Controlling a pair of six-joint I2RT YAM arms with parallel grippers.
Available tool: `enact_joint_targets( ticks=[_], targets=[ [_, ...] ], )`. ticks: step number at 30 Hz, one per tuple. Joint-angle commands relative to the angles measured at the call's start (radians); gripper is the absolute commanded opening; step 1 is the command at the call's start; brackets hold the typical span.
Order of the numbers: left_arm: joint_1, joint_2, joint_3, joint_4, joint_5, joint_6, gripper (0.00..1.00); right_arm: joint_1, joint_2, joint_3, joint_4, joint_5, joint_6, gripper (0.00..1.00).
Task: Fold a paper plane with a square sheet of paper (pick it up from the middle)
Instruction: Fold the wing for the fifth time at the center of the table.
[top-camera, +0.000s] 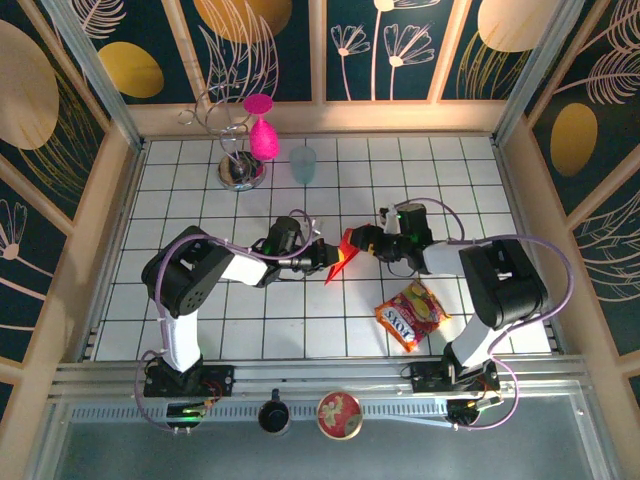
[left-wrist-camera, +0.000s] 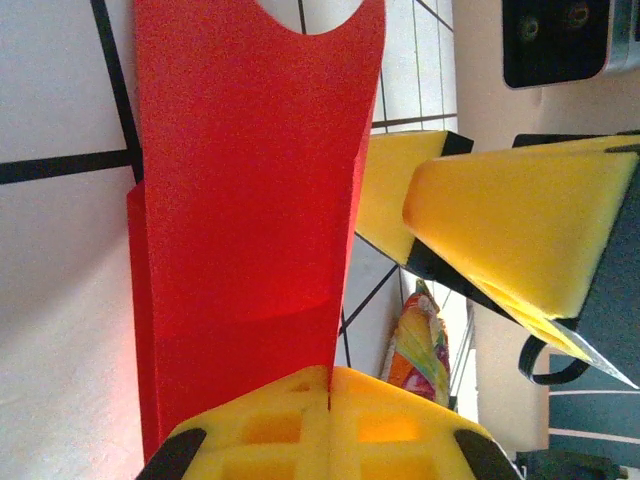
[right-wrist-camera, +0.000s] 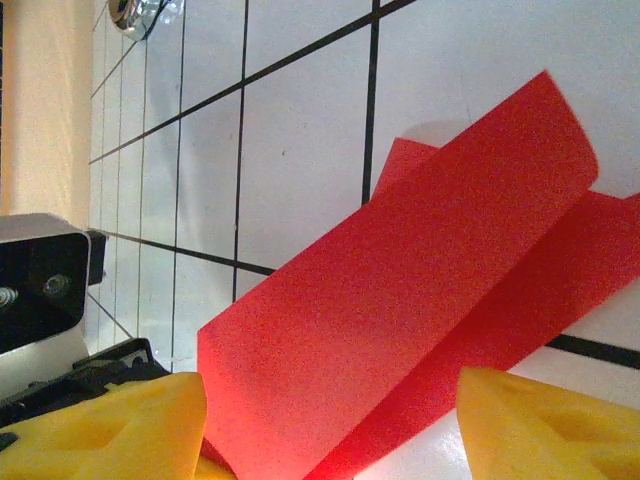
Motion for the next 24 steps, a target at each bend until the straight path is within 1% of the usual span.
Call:
enact_joint_targets(
  ticks=[1, 5, 12, 18, 24],
  targets=[
    [0.011, 0.021, -0.019, 0.091, 0.031, -0.068, 0.0, 0.004, 0.029, 0.039, -0.016, -0.005, -0.026, 0.67],
    [0.014, 0.03, -0.025, 0.105, 0.033, -0.089, 0.0, 0.022, 0.061, 0.067, -0.069, 0.042, -0.04, 0.67],
    [0.017, 0.036, -0.031, 0.086, 0.016, -0.074, 0.0, 0.044, 0.105, 0.108, -0.154, 0.148, -0.043, 0.64],
    [0.017, 0.019, -0.018, 0.009, -0.012, -0.022, 0.1, 0.08, 0.151, 0.149, -0.24, 0.243, -0.031, 0.6],
    [0.017, -0.002, -0.011, -0.057, -0.042, 0.019, 0.2, 0.107, 0.186, 0.174, -0.288, 0.3, -0.014, 0.57]
  ],
)
